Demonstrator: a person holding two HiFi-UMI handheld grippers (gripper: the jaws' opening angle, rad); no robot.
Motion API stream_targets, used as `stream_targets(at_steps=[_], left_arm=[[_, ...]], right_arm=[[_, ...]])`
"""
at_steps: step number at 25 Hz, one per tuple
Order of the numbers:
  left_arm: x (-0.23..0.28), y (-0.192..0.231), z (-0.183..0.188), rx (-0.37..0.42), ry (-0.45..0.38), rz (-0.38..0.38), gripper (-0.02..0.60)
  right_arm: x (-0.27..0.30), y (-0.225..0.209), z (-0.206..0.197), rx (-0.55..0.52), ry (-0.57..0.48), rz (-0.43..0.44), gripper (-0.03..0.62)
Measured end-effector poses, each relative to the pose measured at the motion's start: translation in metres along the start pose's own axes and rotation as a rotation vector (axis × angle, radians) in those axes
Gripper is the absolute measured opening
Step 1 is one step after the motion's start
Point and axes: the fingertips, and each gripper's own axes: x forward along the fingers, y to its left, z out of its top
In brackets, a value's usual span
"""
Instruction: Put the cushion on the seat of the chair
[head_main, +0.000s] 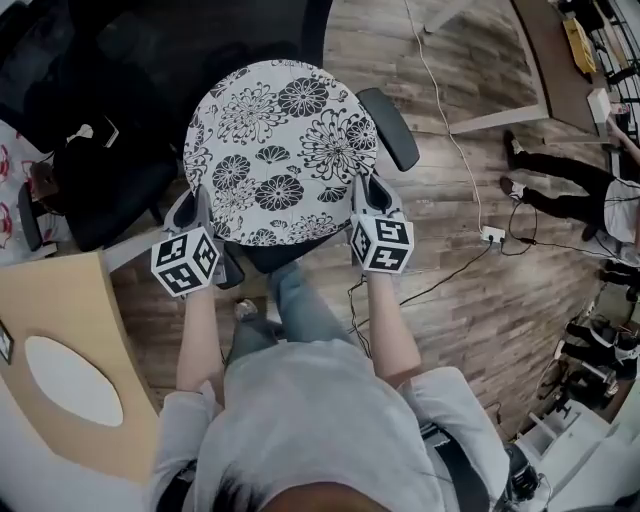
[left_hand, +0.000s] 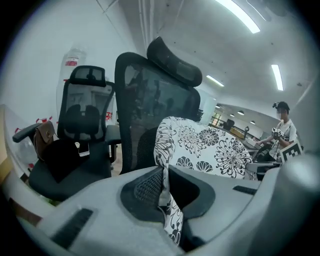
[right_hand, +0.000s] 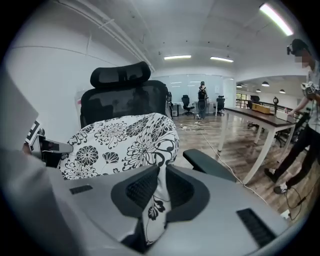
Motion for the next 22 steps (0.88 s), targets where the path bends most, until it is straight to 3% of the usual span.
stream_targets(at_steps=[6, 12, 17, 22], left_arm=[[0.018, 0.001, -0.013, -0.007, 0.034, 0.033, 0.023], [-0.002, -0.016, 0.005, 0.007, 0.071, 0.078, 0.023], [-0.020, -0.025, 0.028, 0.024, 0.056, 0.125, 0.023], [-0.014, -0.021, 0.022, 0.042, 0.070, 0.154, 0.023]], right_arm=[[0.027, 0.001, -0.021, -0.005, 0.057, 0.029, 0.035], [0.013, 0.008, -0.005, 0.002, 0.102, 0.064, 0.035], [-0.002, 0.008, 0.017, 0.006, 0.110, 0.075, 0.035], [0.005, 0.010, 0.011, 0.008, 0.138, 0.090, 0.035]])
